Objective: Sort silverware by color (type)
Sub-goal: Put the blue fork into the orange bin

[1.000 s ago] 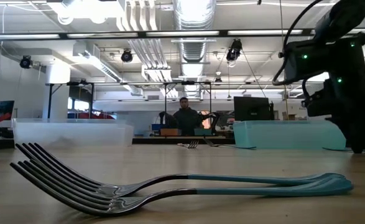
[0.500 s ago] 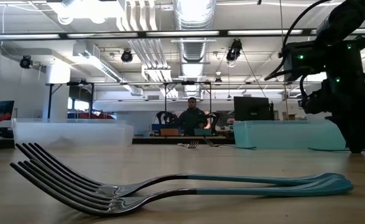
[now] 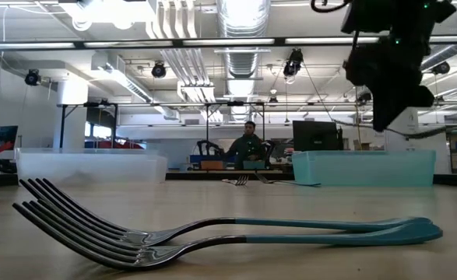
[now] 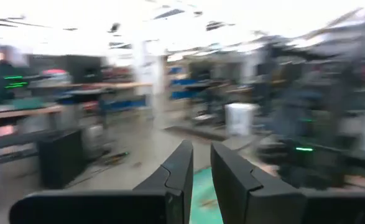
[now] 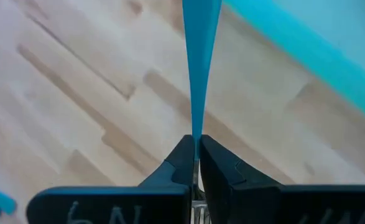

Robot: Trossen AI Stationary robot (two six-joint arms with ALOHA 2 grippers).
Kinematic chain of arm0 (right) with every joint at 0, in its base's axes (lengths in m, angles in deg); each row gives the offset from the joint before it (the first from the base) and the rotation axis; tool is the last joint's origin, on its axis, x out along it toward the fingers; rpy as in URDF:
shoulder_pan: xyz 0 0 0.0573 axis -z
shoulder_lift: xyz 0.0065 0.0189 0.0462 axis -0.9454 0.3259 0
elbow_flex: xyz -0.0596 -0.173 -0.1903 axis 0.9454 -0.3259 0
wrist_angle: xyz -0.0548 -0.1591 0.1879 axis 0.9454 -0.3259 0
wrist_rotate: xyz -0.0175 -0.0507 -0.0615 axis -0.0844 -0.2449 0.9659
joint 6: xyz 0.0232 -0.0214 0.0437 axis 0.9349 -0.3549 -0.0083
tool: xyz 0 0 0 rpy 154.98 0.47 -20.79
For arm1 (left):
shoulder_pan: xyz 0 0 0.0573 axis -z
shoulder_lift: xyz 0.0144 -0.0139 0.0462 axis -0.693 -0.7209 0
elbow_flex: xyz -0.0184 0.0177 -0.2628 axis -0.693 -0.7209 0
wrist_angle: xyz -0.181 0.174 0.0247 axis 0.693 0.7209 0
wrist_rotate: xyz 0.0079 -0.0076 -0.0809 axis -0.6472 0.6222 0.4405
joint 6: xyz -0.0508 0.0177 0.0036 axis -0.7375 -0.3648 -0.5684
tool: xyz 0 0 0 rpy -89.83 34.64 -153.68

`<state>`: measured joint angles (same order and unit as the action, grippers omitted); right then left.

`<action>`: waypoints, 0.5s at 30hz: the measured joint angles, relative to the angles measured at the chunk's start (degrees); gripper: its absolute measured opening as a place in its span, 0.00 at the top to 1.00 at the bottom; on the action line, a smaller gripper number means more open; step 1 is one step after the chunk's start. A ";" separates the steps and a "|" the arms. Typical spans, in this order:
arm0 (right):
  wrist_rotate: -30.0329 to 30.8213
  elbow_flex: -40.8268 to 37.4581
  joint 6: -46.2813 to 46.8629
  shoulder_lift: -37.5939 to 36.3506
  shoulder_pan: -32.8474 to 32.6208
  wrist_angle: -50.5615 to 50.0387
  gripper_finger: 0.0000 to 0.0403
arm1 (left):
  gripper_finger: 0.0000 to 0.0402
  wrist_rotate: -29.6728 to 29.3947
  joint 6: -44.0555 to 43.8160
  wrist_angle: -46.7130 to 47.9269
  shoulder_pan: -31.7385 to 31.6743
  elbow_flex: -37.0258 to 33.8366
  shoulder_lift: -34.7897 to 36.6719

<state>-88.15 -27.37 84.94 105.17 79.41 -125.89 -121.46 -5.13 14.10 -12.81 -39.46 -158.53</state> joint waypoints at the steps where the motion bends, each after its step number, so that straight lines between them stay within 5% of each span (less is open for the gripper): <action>1: 0.22 0.58 -0.36 -0.19 0.09 -0.06 0.98 | 0.90 3.86 -4.01 3.56 -0.80 0.00 0.12; 7: -0.04 2.38 -1.83 -0.78 -0.10 -0.42 0.98 | 0.91 27.78 -29.94 32.49 -10.06 5.23 0.75; 15: -6.78 2.75 2.09 -1.90 -7.96 -0.33 0.98 | 0.91 31.37 -35.86 58.73 -21.62 15.63 -0.01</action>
<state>-94.93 -24.62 87.04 103.28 71.45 -126.22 -90.10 -40.99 72.83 -34.43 -23.83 -158.54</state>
